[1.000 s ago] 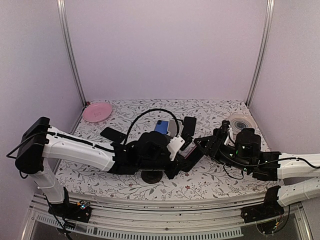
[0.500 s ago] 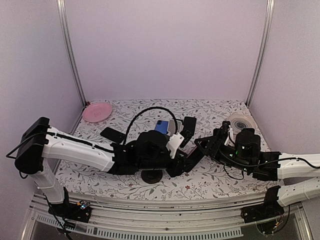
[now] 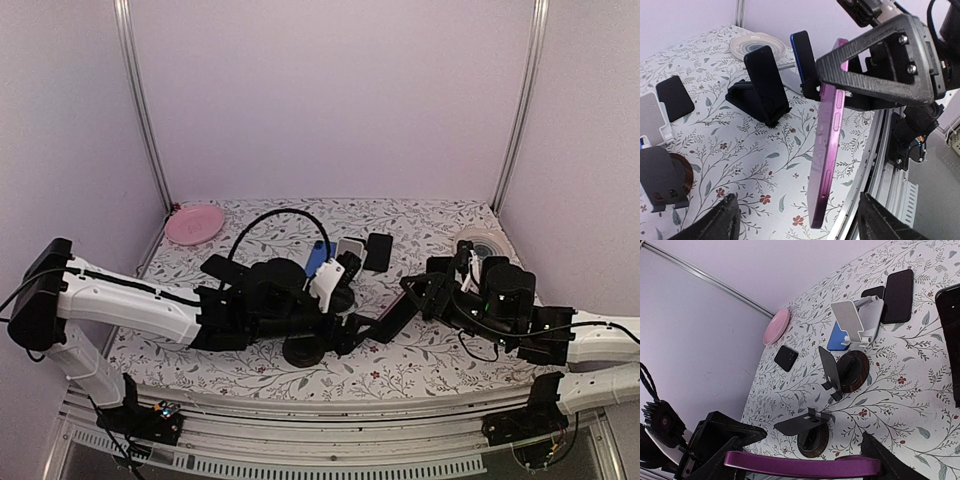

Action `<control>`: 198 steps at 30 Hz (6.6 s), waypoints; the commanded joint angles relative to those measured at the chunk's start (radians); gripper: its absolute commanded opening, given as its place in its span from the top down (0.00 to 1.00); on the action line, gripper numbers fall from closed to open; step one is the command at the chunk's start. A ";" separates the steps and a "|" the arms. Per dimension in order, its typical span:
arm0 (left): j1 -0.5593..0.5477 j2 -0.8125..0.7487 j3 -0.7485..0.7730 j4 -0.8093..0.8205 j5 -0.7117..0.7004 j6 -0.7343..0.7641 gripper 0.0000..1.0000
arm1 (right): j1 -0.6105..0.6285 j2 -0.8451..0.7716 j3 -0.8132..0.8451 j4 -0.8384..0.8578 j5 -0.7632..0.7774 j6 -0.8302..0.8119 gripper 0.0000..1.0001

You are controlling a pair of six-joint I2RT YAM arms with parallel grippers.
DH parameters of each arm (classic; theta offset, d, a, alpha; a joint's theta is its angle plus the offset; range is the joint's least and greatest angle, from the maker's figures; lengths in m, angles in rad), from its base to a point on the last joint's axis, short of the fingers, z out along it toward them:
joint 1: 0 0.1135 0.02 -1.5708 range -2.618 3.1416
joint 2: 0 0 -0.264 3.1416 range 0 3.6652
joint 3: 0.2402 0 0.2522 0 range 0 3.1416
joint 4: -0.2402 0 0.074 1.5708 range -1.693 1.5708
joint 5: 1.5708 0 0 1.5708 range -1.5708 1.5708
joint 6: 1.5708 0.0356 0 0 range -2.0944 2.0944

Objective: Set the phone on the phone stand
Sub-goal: Pick up the phone stand from the center of the board, then place the phone stand at the center of the board, then move the phone stand to the center of the board.

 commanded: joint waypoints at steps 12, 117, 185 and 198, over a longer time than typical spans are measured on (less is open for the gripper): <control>0.081 -0.262 -0.190 -0.170 -0.216 -0.158 0.05 | 0.004 -0.126 -0.015 -0.077 0.035 -0.049 0.95; 0.155 0.506 0.508 -0.394 -0.218 -0.238 0.49 | 0.004 -0.154 0.075 -0.211 0.032 -0.131 0.96; 0.143 0.508 0.371 -0.398 -0.154 -0.117 0.89 | 0.003 -0.274 0.084 -0.350 0.114 -0.141 0.96; 0.099 0.533 0.415 -0.398 -0.120 -0.114 0.90 | 0.004 -0.246 0.099 -0.350 0.112 -0.146 0.96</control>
